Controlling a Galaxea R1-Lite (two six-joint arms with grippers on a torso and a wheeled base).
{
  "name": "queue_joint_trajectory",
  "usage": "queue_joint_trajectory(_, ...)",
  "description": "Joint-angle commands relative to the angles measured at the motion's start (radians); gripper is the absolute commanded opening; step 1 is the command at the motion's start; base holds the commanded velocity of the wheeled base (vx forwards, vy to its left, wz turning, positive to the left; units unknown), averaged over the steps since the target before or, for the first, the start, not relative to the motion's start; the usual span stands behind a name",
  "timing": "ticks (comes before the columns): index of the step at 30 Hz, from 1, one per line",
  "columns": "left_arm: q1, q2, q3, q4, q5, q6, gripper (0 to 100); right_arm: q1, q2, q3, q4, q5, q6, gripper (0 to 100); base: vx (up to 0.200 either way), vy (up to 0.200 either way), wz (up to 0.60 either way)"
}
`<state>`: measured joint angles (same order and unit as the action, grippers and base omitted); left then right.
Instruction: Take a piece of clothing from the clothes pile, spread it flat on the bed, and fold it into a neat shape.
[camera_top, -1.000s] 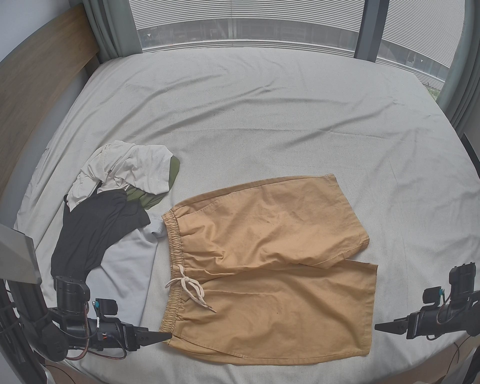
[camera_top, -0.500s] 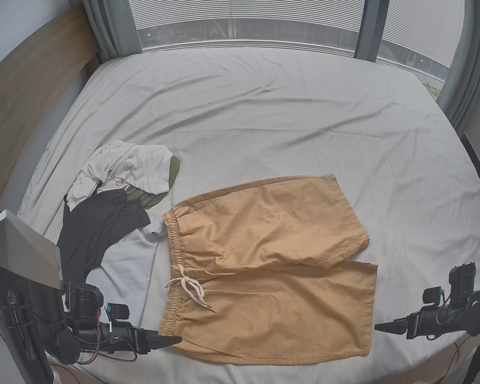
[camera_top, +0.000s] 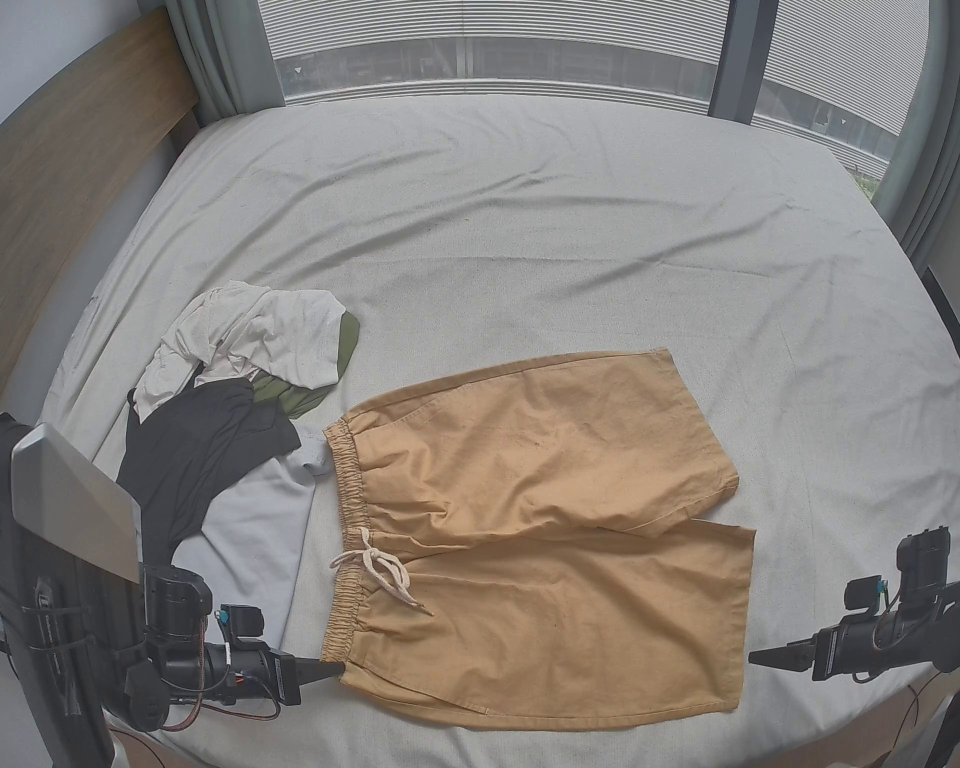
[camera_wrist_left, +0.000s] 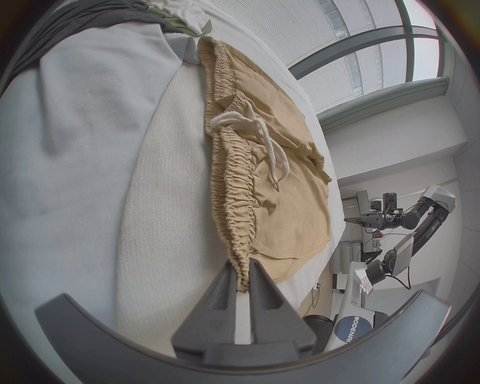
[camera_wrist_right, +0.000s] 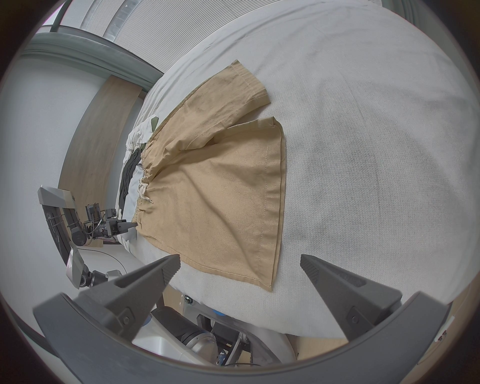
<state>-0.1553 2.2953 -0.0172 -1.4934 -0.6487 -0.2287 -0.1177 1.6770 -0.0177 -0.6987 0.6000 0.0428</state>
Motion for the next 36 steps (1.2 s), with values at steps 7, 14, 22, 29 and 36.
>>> queue_joint_trajectory(7,-0.001,0.039,0.017,-0.014,0.000,-0.001,0,0.030,0.153,0.018,-0.013,0.001,-0.001,100,0.000,0.000,0.00)
queue_joint_trajectory(14,0.000,0.019,0.017,-0.013,0.000,-0.003,0,0.076,0.294,0.018,-0.050,-0.003,0.000,100,0.000,0.000,0.00)
queue_joint_trajectory(22,0.000,0.006,0.017,-0.008,0.000,-0.004,0,0.141,0.458,0.018,-0.176,-0.077,0.019,100,0.000,0.000,0.00)
queue_joint_trajectory(29,0.000,0.006,0.017,-0.011,0.000,-0.004,0,0.159,0.467,0.018,-0.191,-0.078,0.032,100,0.000,0.000,0.00)
queue_joint_trajectory(36,0.000,0.006,0.017,-0.011,0.000,-0.003,0,0.161,0.472,0.018,-0.194,-0.078,0.035,0,0.000,0.000,0.00)
